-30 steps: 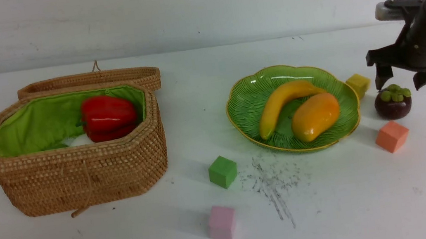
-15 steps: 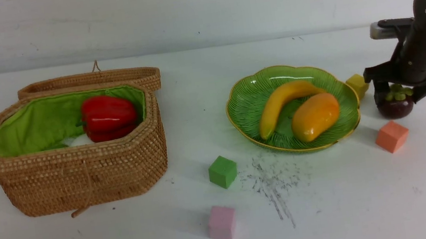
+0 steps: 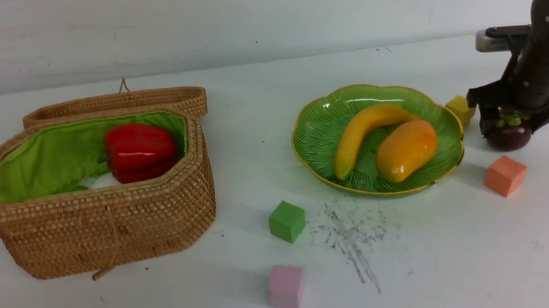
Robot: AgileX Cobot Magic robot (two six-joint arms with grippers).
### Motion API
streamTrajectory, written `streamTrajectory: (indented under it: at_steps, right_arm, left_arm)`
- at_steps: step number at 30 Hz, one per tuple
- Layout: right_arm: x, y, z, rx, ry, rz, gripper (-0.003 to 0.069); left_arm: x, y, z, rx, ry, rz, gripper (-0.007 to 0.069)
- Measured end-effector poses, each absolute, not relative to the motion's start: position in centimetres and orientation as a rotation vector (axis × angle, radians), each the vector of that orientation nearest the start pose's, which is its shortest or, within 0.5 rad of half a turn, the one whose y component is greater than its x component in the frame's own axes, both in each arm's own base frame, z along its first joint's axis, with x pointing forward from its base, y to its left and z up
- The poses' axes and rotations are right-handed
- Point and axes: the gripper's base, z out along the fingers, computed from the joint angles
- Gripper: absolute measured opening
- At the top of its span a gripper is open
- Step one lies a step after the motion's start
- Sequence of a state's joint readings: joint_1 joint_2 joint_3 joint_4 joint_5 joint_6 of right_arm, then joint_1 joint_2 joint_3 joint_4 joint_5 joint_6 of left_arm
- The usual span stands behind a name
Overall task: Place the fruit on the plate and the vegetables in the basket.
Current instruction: Use the right arm to grab a mangosteen and put it into the right plate
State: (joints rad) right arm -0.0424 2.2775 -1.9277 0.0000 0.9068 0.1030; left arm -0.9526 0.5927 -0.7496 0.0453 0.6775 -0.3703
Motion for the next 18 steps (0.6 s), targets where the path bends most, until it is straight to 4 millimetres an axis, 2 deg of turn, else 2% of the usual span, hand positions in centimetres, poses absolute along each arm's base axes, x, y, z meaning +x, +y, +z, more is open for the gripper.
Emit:
streamTrajectory:
  at_steps: [3,9,13,15,18]
  right_arm:
    - [49.6,-2.1,18.5,0.199,2.734,0.017,0.0561]
    - [49.4,-2.1,18.5,0.144,2.756,0.021,0.0561]
    - [48.7,-1.9,19.4,0.122,2.803,0.047,0.0561]
    - [48.4,-1.8,20.8,0.118,2.801,0.049,0.0561]
    - [47.6,-1.7,24.7,0.113,2.745,0.059,0.0561]
  left_arm:
    - [6.4,-8.7,35.6,0.617,2.002,-0.784,0.0055]
    - [6.4,-8.7,35.6,0.616,2.004,-0.787,0.0053]
    - [6.4,-8.7,35.6,0.616,2.004,-0.787,0.0053]
    - [6.4,-8.7,35.6,0.616,2.004,-0.787,0.0053]
    - [6.4,-8.7,35.6,0.617,2.002,-0.784,0.0051]
